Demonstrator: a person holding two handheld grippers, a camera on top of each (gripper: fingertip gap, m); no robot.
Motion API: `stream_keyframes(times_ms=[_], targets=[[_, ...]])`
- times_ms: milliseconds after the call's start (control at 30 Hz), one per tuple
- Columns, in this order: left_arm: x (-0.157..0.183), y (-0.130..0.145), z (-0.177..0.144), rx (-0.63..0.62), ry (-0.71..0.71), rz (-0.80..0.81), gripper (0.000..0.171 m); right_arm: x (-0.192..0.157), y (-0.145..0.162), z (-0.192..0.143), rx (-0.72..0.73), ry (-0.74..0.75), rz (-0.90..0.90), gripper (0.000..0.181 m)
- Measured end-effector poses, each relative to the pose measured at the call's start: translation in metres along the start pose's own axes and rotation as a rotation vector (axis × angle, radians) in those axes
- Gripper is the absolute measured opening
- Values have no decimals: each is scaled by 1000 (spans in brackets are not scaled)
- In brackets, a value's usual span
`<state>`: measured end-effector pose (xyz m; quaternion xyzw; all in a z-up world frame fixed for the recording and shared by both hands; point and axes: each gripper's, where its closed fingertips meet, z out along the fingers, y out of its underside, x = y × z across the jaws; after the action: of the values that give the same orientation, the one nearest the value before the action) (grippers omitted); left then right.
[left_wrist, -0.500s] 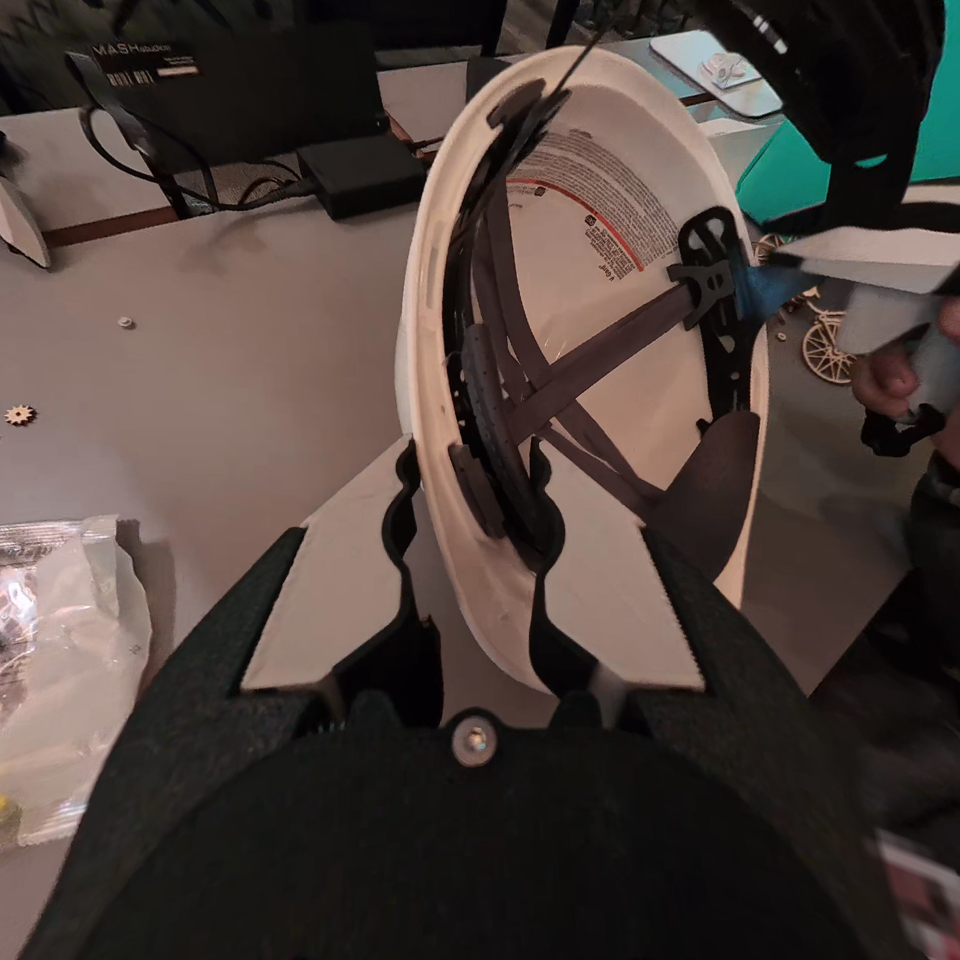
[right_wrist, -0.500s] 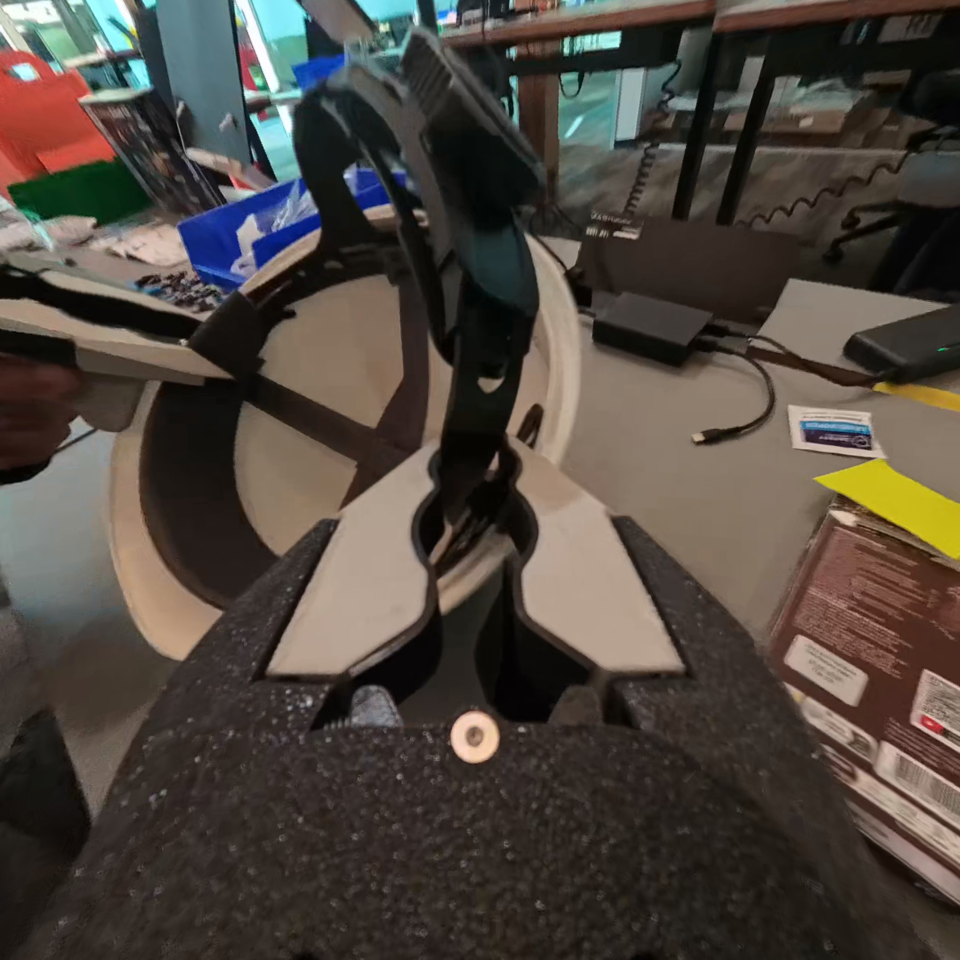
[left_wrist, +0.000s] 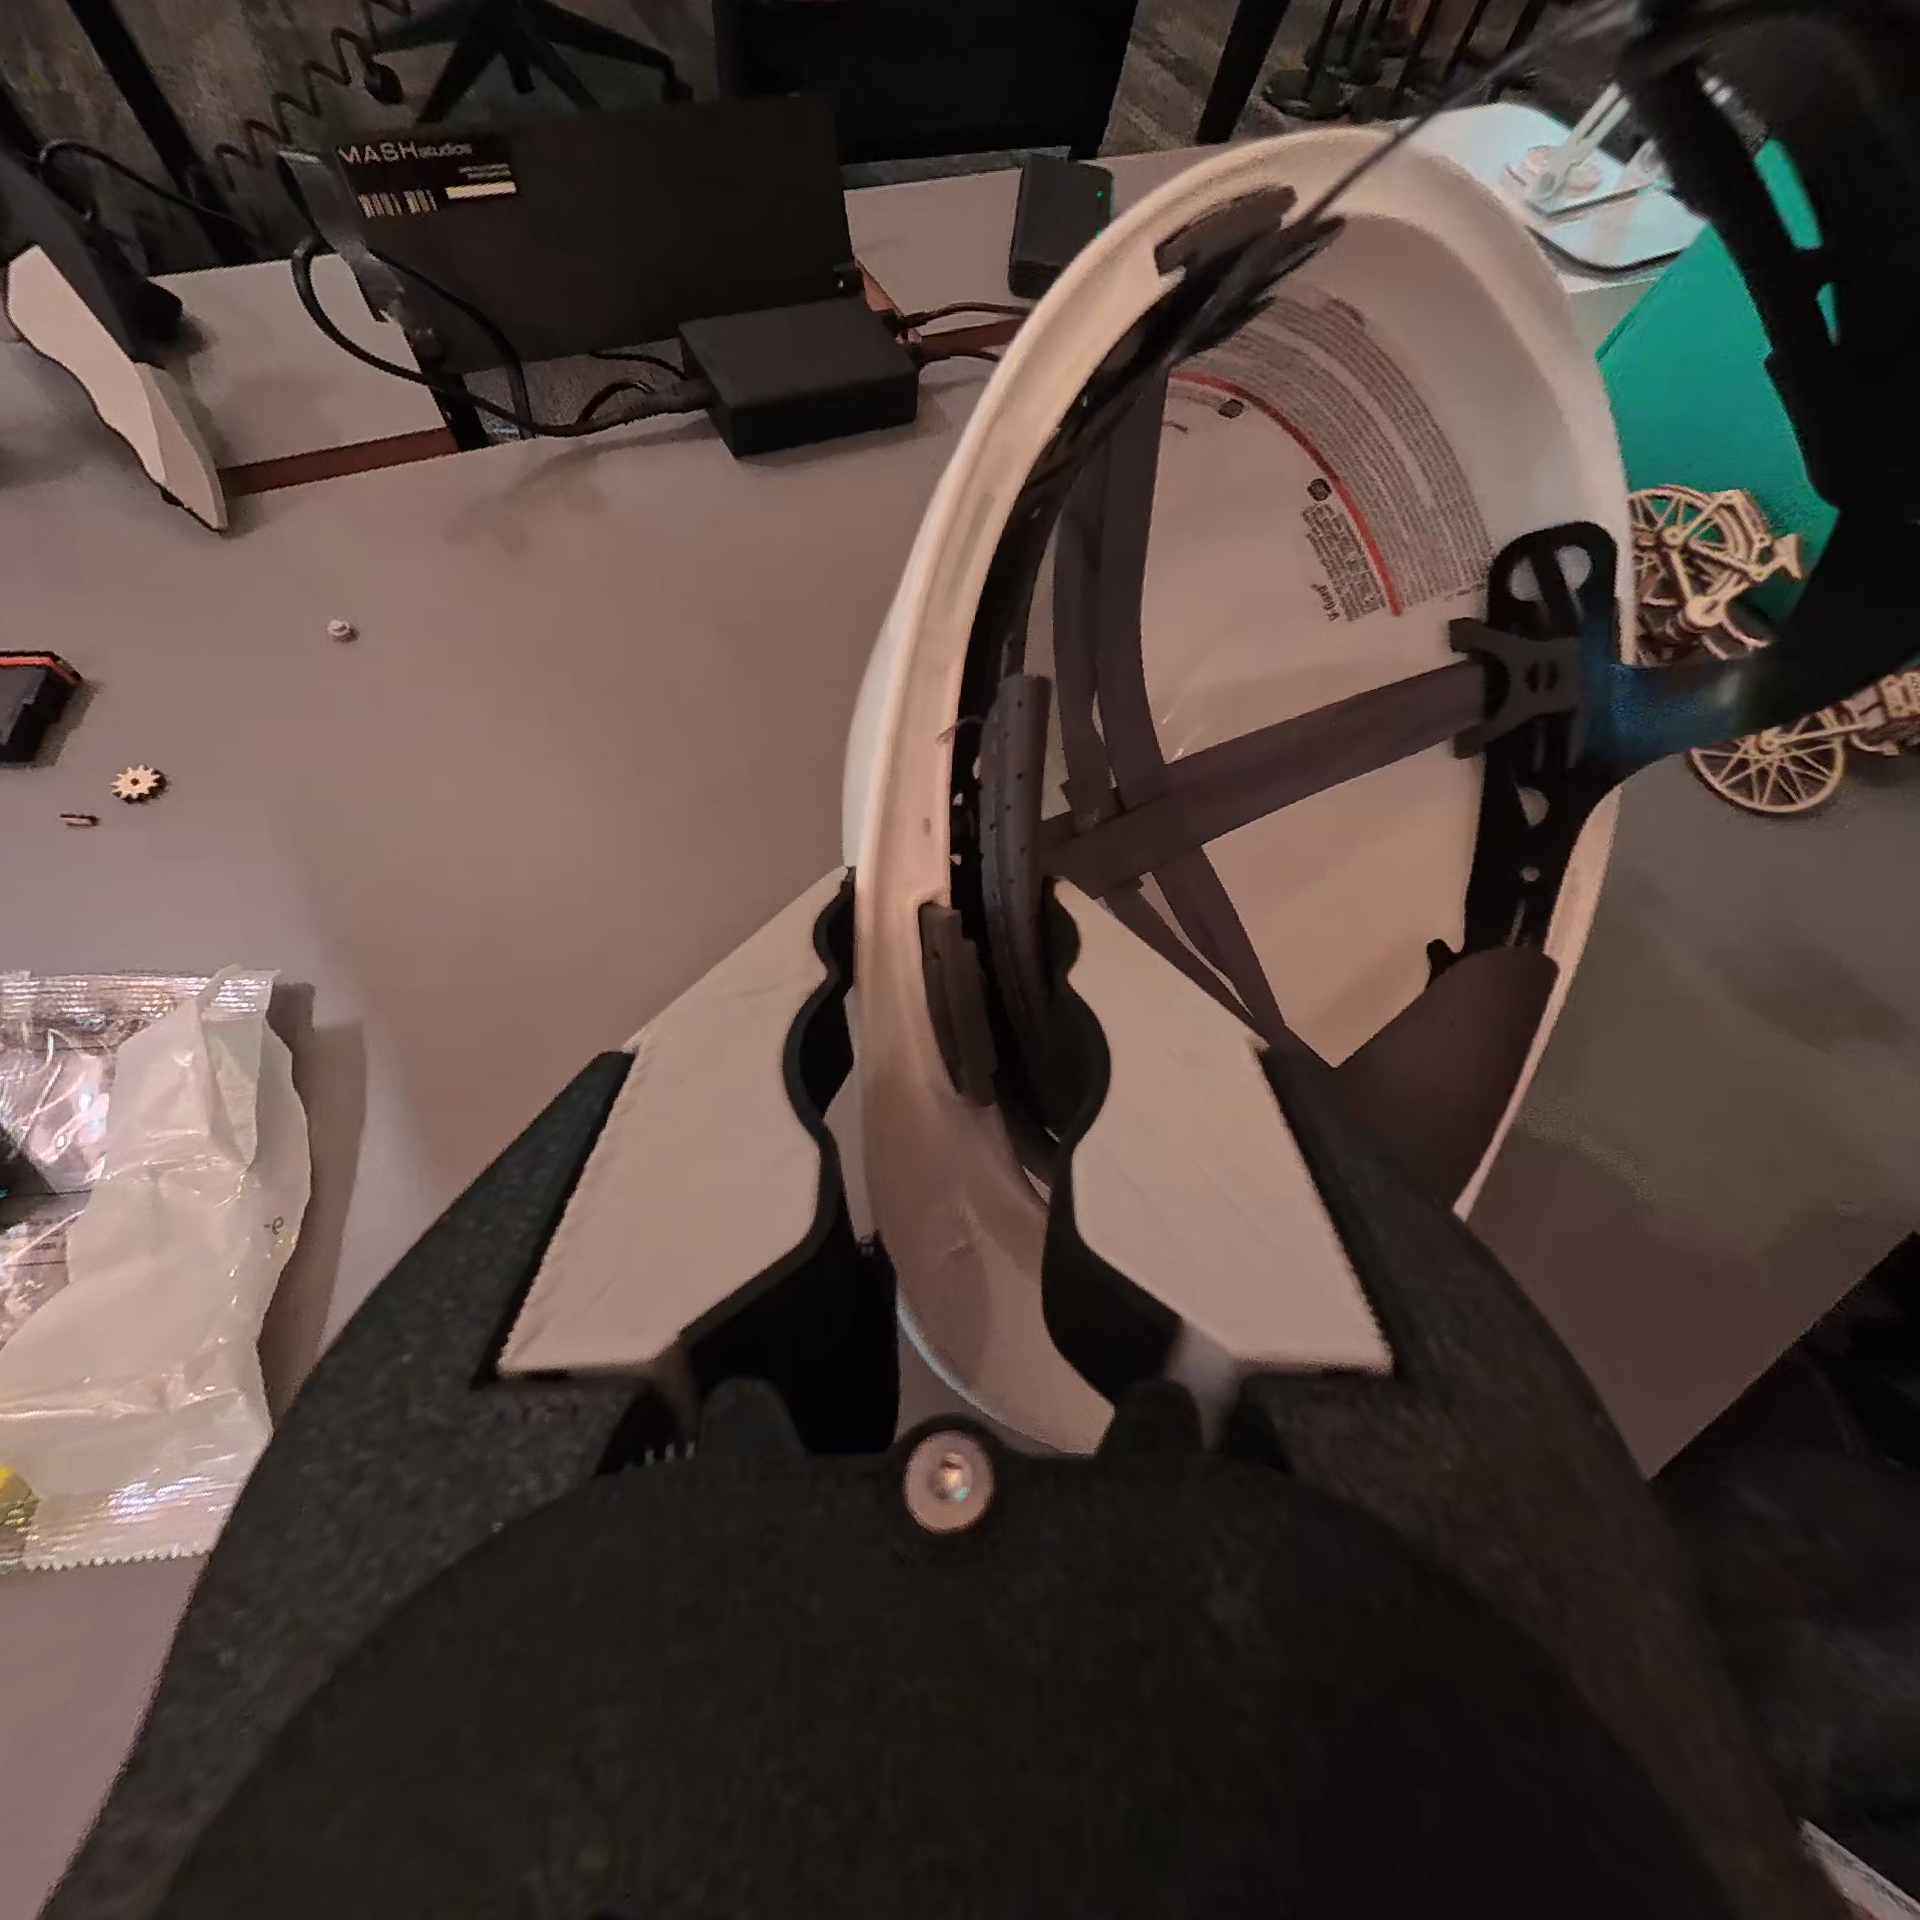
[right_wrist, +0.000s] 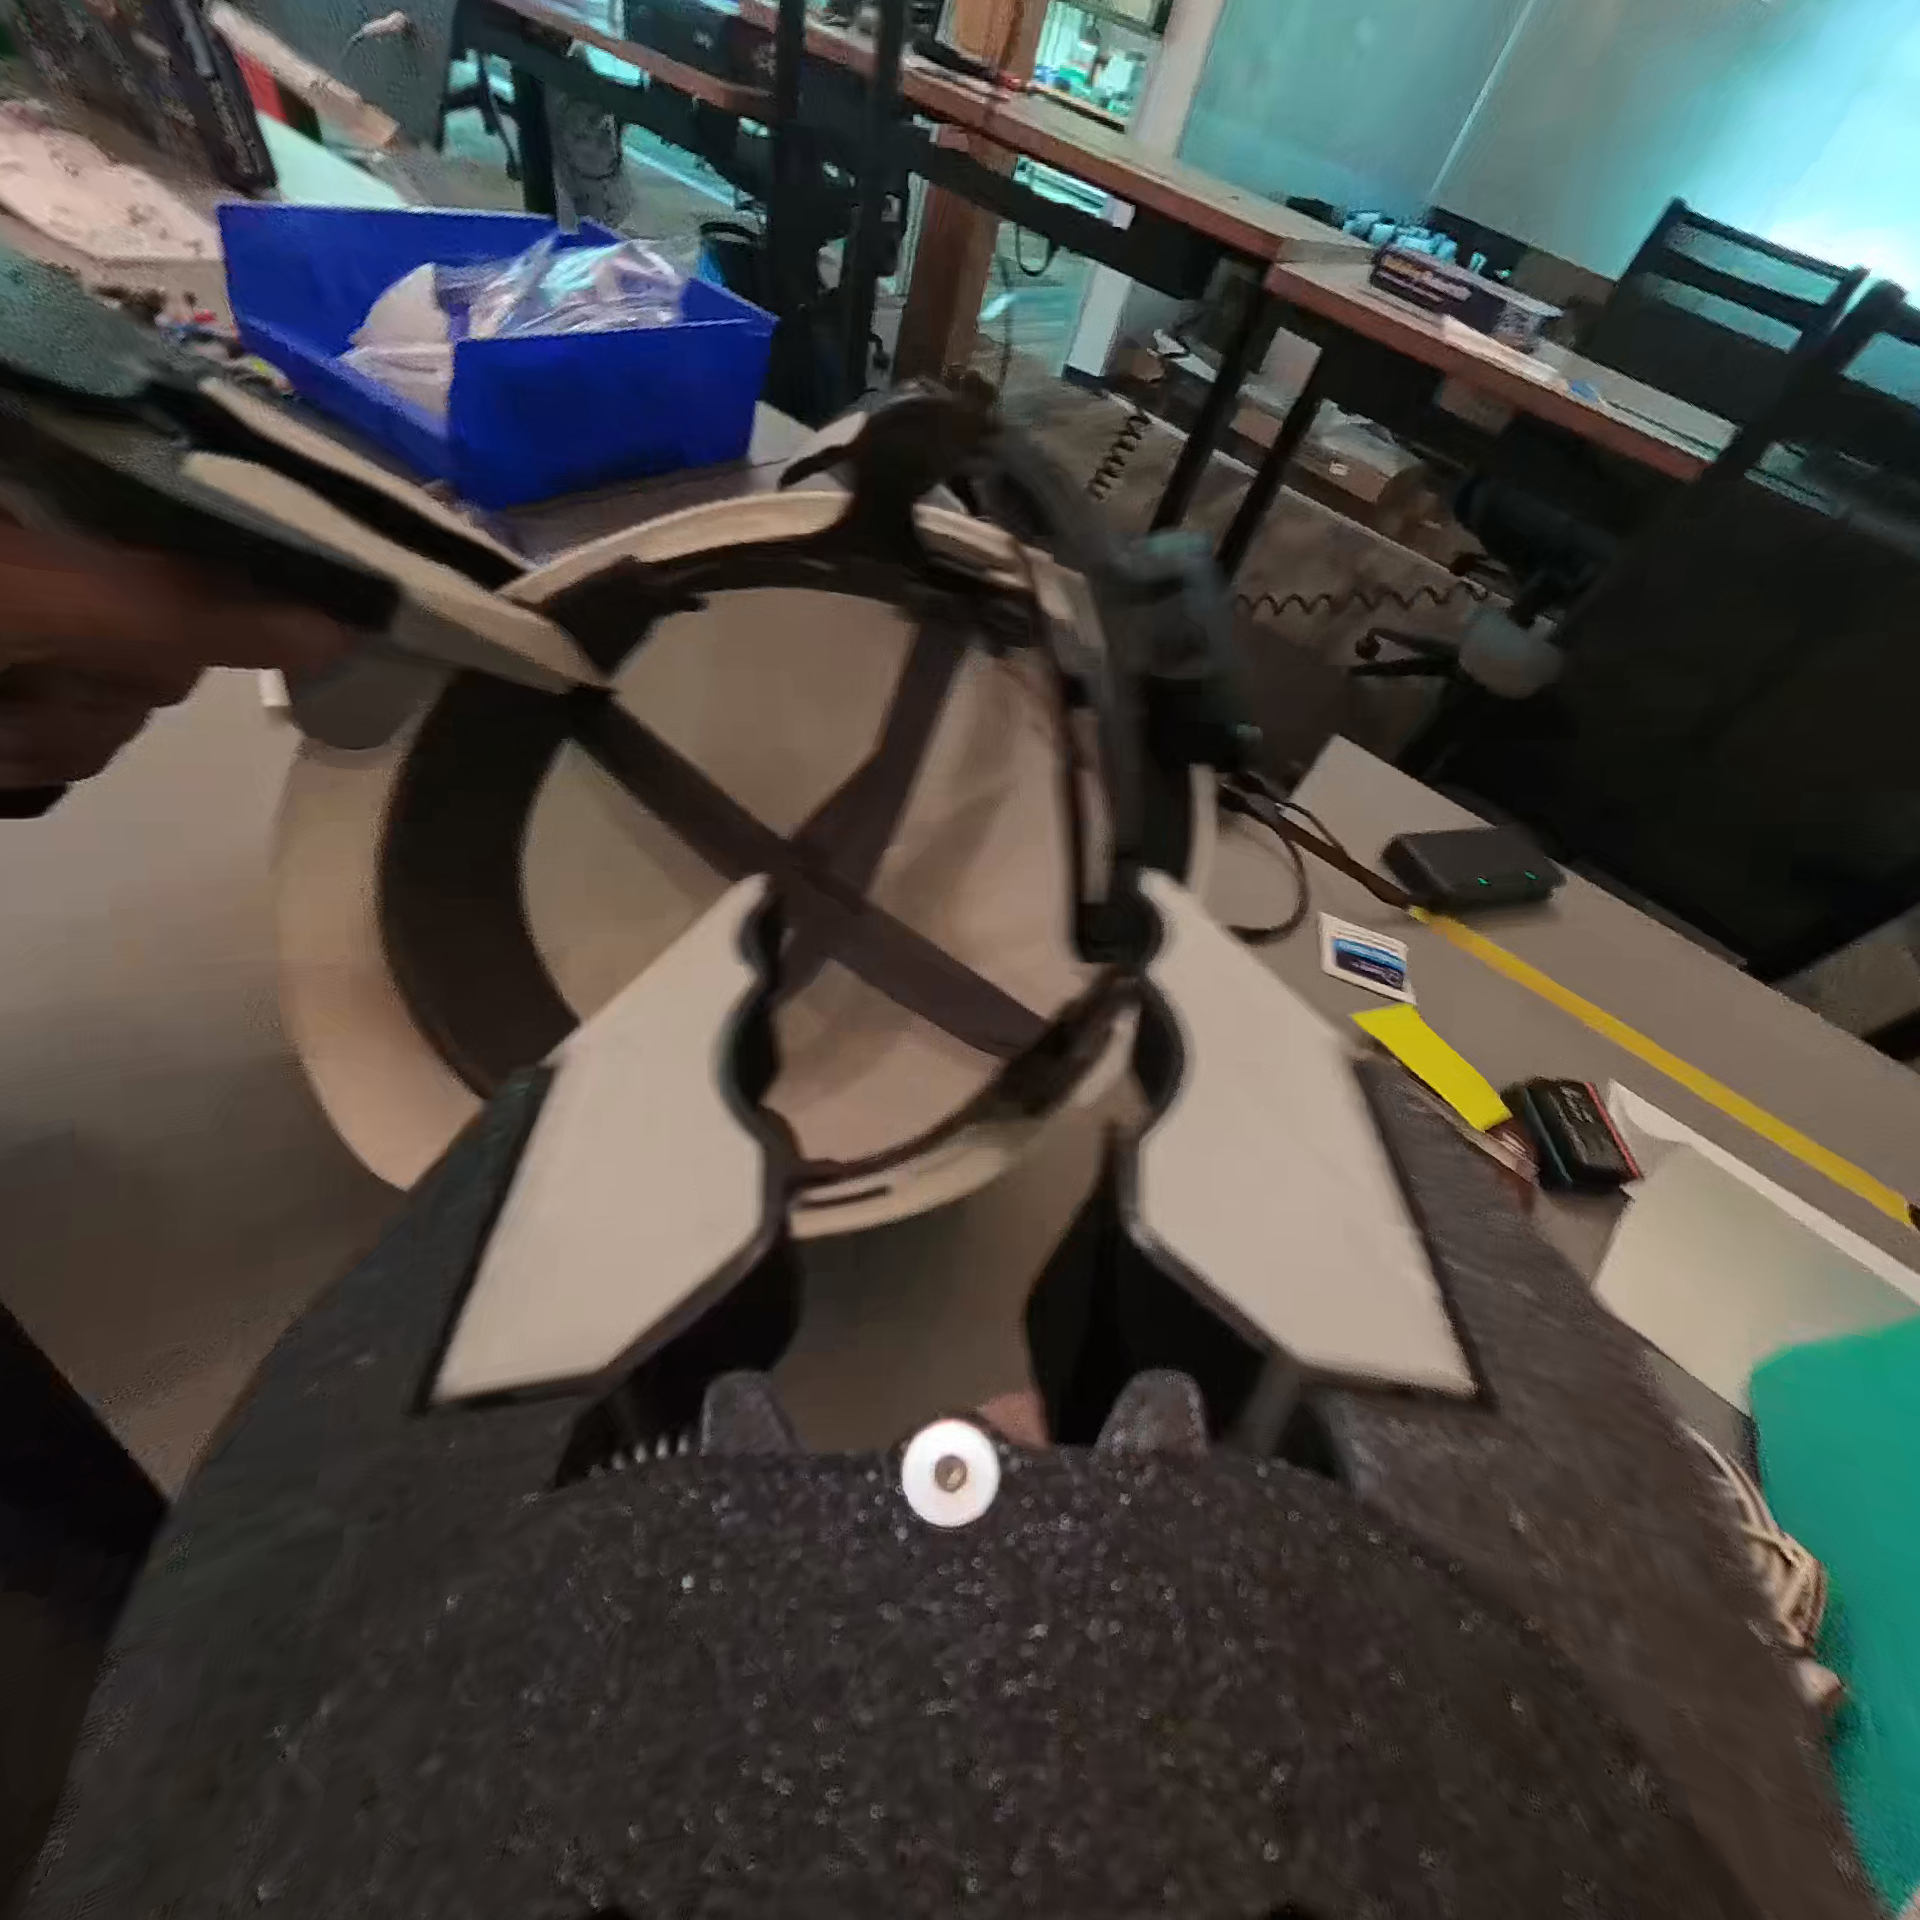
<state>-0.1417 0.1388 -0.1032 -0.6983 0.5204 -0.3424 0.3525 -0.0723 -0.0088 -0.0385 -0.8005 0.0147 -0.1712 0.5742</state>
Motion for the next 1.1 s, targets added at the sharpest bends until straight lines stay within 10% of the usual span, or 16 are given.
stream_keyframes(times_ms=[167,267,467,1000,1100], targets=[[-1,1,-1,14,-25,-30,31,-28,-32,11,125,288,-241,52],[3,3,-3,32,-48,-4,31,-74,-30,22,130,100,-189,48],[1,11,-9,57,-37,-28,31,-58,30,101,-110,-102,57,66],[4,17,-17,101,-64,-21,31,-54,60,161,-408,76,-138,46],[4,18,-18,104,-72,-15,31,-64,59,166,-406,-47,-74,18]])
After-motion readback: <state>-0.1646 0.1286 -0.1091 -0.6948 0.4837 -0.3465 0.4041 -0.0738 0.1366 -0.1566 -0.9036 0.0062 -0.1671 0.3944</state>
